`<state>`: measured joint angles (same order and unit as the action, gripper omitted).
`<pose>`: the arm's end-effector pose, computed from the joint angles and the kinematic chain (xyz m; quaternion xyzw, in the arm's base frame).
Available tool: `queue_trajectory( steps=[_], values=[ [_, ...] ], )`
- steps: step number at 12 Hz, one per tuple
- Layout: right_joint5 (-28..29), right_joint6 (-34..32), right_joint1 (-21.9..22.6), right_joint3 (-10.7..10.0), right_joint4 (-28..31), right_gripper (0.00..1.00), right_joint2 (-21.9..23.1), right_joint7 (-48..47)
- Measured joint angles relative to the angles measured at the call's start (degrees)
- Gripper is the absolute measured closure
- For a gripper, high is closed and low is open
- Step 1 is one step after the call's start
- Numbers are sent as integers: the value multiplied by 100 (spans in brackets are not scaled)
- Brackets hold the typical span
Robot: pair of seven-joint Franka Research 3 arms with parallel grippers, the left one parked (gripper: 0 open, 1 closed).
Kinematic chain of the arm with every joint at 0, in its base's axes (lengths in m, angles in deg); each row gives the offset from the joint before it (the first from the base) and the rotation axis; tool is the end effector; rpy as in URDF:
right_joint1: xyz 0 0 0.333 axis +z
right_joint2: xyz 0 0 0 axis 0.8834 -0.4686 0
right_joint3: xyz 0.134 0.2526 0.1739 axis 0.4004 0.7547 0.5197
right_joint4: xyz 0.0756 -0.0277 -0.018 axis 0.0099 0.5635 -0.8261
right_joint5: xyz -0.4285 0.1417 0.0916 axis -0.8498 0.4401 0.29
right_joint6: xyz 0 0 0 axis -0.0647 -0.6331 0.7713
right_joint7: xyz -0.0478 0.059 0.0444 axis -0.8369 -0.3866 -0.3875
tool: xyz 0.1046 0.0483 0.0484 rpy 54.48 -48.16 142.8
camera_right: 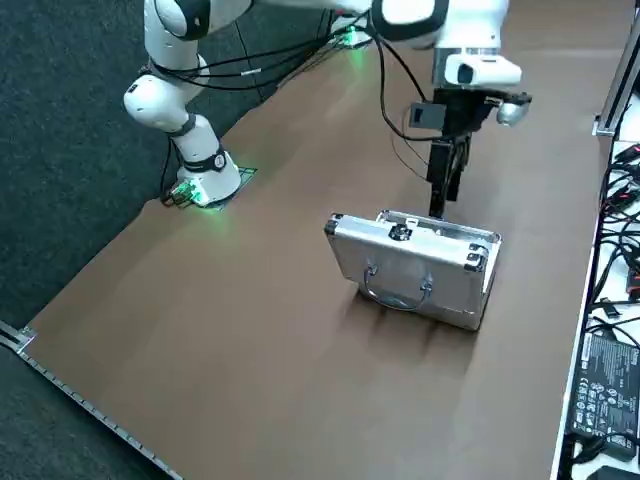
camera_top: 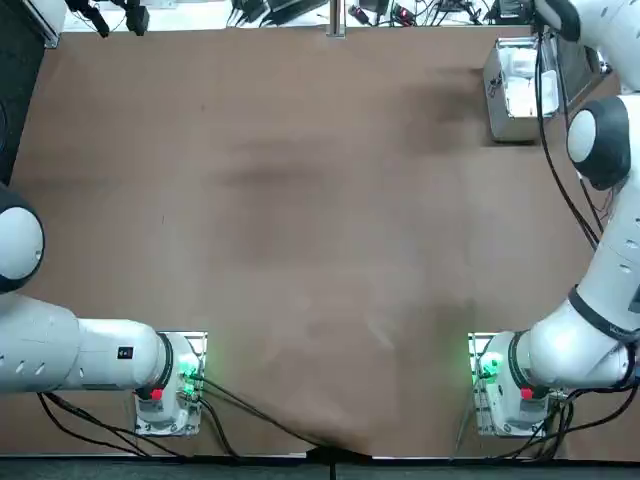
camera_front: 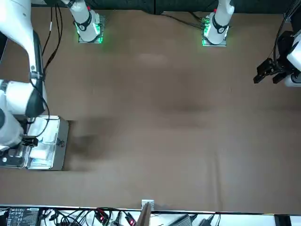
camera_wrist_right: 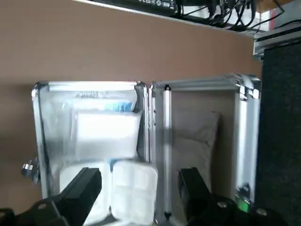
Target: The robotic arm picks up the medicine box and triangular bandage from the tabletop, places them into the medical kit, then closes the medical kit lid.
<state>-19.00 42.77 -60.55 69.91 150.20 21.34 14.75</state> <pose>0.8182 -0.0746 0.3952 0.9719 -0.0117 0.0199 0.2341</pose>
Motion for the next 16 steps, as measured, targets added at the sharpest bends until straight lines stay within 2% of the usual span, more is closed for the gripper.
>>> queue_trajectory(
  steps=[4,7,8,9,10,11,12,14,16],
  values=[
    [425,-435,-149,-11,-22,3,434,481],
    [510,-581,-273,-20,-23,41,648,708],
    [535,-584,-364,-21,-23,48,682,907],
    [590,-551,-599,-24,-22,58,695,1221],
    [624,-500,-738,-25,-24,73,695,1351],
    [689,-455,-883,-25,-29,80,696,1495],
    [796,-434,-1033,-26,-32,81,696,1679],
    [1176,-306,-1355,-27,-31,98,690,2108],
    [1512,-202,-1635,-26,-30,98,676,2477]
  ],
)
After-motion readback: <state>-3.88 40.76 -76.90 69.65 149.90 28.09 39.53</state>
